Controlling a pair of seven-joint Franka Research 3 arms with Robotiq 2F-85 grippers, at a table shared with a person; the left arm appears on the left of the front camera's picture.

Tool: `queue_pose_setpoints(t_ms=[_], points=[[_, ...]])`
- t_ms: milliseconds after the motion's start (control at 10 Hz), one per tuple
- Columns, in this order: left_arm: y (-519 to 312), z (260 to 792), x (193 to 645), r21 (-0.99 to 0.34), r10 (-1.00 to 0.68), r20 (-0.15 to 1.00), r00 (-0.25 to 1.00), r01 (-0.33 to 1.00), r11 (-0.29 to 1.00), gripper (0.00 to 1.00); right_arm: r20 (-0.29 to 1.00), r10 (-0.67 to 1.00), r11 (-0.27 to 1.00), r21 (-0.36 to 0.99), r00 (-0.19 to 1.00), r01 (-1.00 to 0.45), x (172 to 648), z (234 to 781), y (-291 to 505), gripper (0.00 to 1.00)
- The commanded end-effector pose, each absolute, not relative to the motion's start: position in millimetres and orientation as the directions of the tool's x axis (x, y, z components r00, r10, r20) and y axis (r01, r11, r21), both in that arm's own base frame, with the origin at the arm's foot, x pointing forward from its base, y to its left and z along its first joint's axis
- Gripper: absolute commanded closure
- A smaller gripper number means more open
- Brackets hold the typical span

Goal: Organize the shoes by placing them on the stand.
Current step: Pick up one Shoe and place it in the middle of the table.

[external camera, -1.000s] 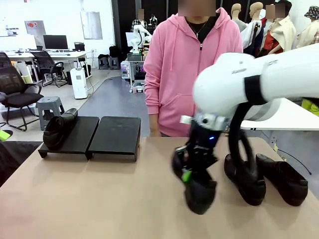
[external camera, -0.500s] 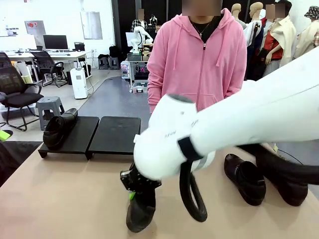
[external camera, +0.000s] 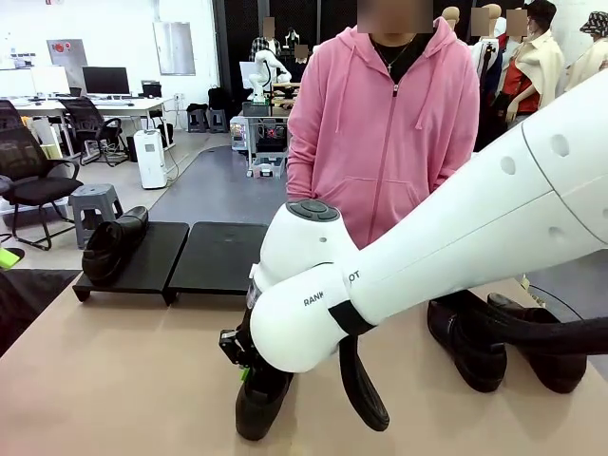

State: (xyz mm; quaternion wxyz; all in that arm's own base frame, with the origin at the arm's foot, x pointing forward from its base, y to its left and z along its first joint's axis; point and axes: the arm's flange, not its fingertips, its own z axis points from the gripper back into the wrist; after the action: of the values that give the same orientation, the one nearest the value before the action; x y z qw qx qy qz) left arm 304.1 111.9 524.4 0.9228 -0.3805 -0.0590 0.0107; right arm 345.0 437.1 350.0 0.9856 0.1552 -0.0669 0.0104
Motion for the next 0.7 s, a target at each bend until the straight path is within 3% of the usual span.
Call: queue_pose_setpoints(t_ms=[0,100,400,600], points=[[114.3,523.8,301.7,-0.702,0.049,0.110,0.993,0.042,0.711,0.00,0.096,0.006,0.953,0.302,0.995,-0.035,350.6,345.1,449.8,0.58],[114.3,523.8,301.7,-0.702,0.049,0.110,0.993,0.042,0.711,0.00,0.095,0.023,0.953,0.299,0.995,-0.050,351.0,345.3,449.0,0.00],[114.3,523.8,301.7,-0.702,0.049,0.110,0.993,0.042,0.711,0.00,0.105,0.067,0.946,0.309,0.992,-0.096,344.0,366.6,442.5,0.00],[114.3,523.8,301.7,-0.702,0.049,0.110,0.993,0.042,0.711,0.00,0.090,0.168,0.926,0.329,0.982,-0.188,326.3,421.2,414.7,0.00]])
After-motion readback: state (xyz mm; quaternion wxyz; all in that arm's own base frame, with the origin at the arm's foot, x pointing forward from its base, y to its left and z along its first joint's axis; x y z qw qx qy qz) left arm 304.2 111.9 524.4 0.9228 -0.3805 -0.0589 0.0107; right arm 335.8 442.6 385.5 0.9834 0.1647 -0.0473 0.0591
